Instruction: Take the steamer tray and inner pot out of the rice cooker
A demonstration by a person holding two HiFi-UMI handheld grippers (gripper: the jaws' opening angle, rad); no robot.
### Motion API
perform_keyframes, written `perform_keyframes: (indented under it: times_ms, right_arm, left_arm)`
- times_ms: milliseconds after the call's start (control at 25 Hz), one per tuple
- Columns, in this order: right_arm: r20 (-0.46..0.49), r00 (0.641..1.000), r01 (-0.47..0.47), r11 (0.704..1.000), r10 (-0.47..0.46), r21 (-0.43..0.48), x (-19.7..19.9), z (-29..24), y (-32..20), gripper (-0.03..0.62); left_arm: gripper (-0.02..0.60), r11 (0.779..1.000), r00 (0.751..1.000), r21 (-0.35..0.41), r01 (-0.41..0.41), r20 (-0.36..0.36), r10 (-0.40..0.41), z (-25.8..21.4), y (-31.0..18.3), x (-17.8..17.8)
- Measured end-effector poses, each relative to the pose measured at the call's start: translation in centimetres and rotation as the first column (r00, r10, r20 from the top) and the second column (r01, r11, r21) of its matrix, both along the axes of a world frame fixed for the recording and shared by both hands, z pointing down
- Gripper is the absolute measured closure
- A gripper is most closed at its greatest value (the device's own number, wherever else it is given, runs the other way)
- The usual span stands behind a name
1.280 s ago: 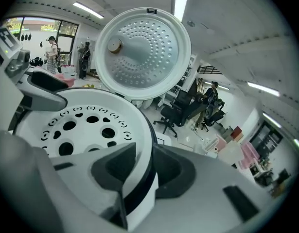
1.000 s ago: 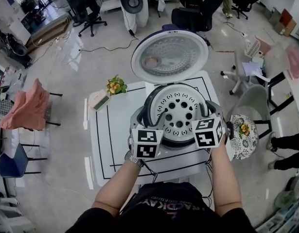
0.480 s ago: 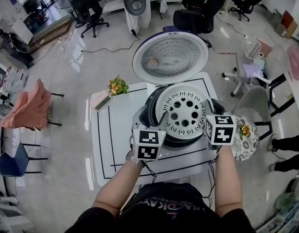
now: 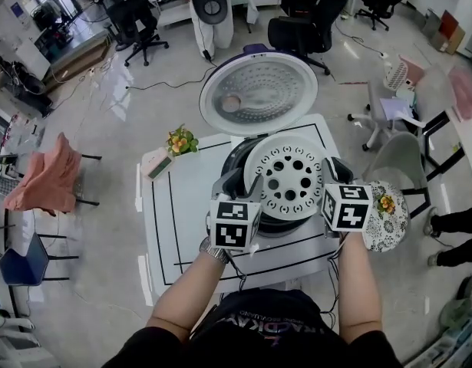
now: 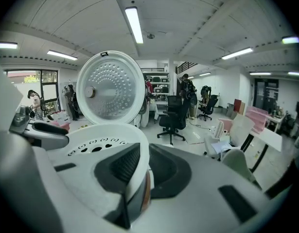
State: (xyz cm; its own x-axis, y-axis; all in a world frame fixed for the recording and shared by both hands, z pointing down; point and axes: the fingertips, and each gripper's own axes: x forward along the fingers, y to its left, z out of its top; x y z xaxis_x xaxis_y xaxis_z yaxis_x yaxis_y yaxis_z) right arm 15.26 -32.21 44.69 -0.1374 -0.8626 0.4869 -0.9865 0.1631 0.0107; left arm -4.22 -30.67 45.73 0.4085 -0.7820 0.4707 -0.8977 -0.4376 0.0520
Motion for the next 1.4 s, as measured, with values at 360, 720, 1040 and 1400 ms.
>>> perform_keyframes:
  times_ms: [360, 720, 1040, 1400]
  right_arm:
    - [0.048, 0.999, 0.006, 1.000, -0.006, 0.012, -0.4, 0.0, 0.2, 0.536]
    - [0.143, 0.990, -0.020, 1.000, 0.016, 0.023, -0.3, -0.3, 1.6, 0.536]
    - [0.153, 0.988, 0.010, 0.997, -0.022, 0.083, 0.0, -2.5, 1.8, 0.536]
    - [0.180, 0.977, 0.090, 0.983, -0.119, 0.160, -1.8, -5.8, 1.7, 0.537]
  left_arm:
    - [0.442, 0.999, 0.997, 0.015, 0.048, 0.062, -0.049, 0.0, 0.1, -0.3]
    - [0.487, 0.988, 0.989, 0.076, 0.138, 0.048, -0.142, -1.6, 0.5, -0.8]
    - [0.506, 0.969, 0.974, 0.116, 0.218, 0.038, -0.224, -3.2, 0.9, -0.7]
    - [0.512, 0.928, 0.942, 0.181, 0.327, 0.015, -0.335, -6.2, 2.4, -2.4]
